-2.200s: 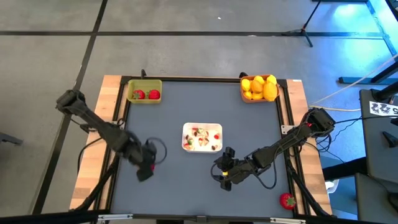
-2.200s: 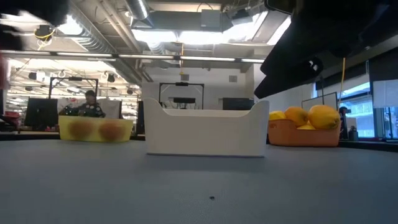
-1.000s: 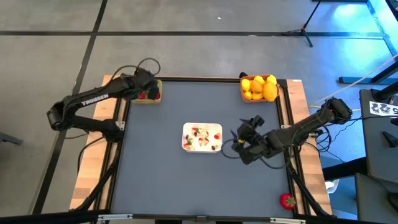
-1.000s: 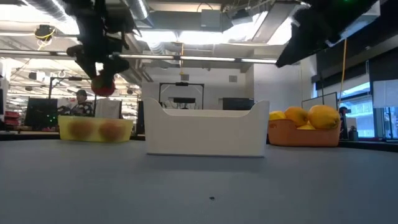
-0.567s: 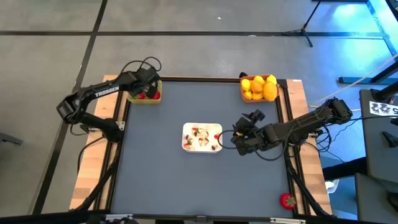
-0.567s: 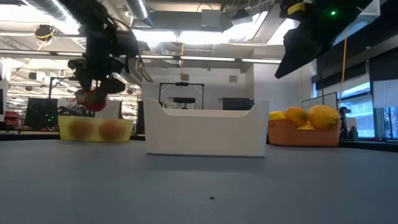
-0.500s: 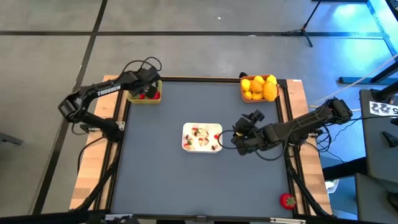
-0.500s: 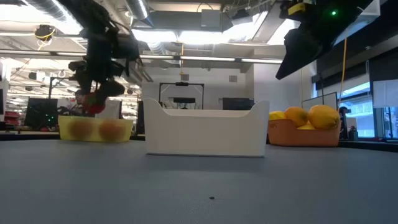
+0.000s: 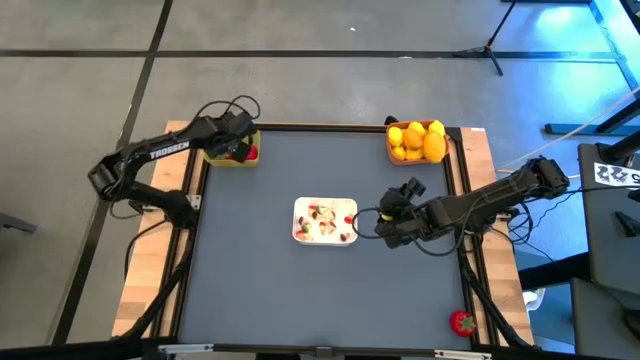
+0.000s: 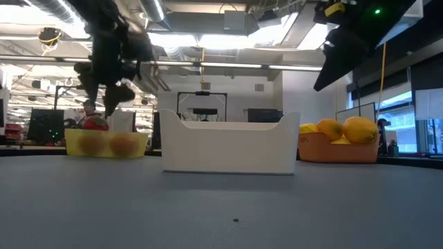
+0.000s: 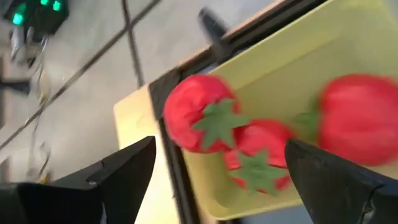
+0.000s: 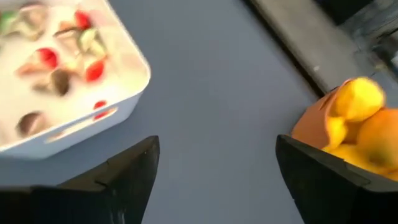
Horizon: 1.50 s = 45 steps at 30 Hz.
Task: Sort produce into baskets
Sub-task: Put the red tomato into the yellow bin
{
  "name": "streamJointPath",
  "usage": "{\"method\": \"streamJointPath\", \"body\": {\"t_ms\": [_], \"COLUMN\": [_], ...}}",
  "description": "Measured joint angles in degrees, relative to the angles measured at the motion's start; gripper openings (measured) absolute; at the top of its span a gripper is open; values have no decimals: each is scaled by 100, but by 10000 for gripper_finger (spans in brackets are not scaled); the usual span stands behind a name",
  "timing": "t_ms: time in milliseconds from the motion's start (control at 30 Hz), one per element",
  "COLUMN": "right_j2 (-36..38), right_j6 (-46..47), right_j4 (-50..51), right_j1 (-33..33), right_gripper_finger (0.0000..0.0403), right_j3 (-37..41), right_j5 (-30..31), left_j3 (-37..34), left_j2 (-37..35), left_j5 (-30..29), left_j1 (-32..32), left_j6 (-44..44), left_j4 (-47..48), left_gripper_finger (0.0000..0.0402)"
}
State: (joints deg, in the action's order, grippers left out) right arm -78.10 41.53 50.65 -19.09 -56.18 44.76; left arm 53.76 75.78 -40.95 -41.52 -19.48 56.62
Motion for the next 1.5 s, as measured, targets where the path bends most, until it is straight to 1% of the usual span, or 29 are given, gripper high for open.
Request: {"method": "streamJointPath", "body": {"t_ms": [67, 133, 333, 433, 600, 733, 800, 867, 933, 1100, 1333, 1500], "right_j2": [116, 231, 405, 400, 373, 373, 368, 356, 312, 28, -519, -764], "right_j6": [-1, 5, 51, 81, 669, 1504, 1999, 2469, 2864, 3447, 4143, 4508], "right_j4": [75, 222, 301, 304, 304, 299, 291, 291, 268, 171, -14, -317], "right_j1": [-2, -2, -45, -276, -967, -1600, -1895, -2159, -2438, -2943, -3349, -3556], "right_gripper_finger": [319, 319, 319, 319, 319, 319, 319, 319, 319, 319, 319, 319], "right_j3": [0, 0, 0, 0, 0, 0, 0, 0, 0, 0, 0, 0], "right_j5": [-297, -766, -2778, -3447, -4048, -4376, -4664, -4928, -5035, -5375, -6785, -7257], "left_j3": [0, 0, 0, 0, 0, 0, 0, 0, 0, 0, 0, 0], "left_j2": [-249, -496, -1005, -1077, -1020, -966, -961, -963, -963, -963, -963, -963], "left_j5": [39, 132, 476, 494, 498, 498, 498, 498, 498, 496, 492, 494], "left_j1": [310, 642, 1678, 2229, 3056, 3563, 3761, 3917, 4031, 4239, 4372, 4380], "left_j6": [-68, -191, -935, -1388, -1824, -1963, -1985, -2059, -2098, -2142, -2189, -2246], "left_j4": [4, -6, -22, -24, -31, -44, -51, -61, -61, -68, -70, -70], "left_gripper_finger": [351, 351, 351, 351, 351, 351, 351, 352, 352, 350, 349, 349]}}
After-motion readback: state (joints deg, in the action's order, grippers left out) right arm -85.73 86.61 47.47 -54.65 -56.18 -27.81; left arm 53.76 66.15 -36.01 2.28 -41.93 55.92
